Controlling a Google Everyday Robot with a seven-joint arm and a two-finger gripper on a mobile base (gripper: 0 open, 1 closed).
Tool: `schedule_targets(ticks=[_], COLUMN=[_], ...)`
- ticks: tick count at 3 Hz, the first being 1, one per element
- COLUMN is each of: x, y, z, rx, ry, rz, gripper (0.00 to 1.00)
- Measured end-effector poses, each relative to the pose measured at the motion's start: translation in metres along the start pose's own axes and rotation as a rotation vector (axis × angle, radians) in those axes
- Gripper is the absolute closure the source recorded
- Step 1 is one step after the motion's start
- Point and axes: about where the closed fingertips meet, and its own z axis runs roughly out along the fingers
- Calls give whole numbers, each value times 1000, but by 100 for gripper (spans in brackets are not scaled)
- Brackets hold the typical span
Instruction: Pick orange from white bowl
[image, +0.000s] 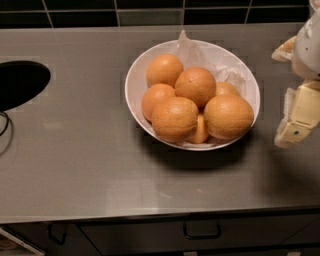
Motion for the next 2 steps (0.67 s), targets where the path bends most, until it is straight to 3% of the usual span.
schedule_targets(ticks=[2], x=[-11], y=[2], z=[9], rx=[-8], ry=[-31], rz=[-3], gripper=[0])
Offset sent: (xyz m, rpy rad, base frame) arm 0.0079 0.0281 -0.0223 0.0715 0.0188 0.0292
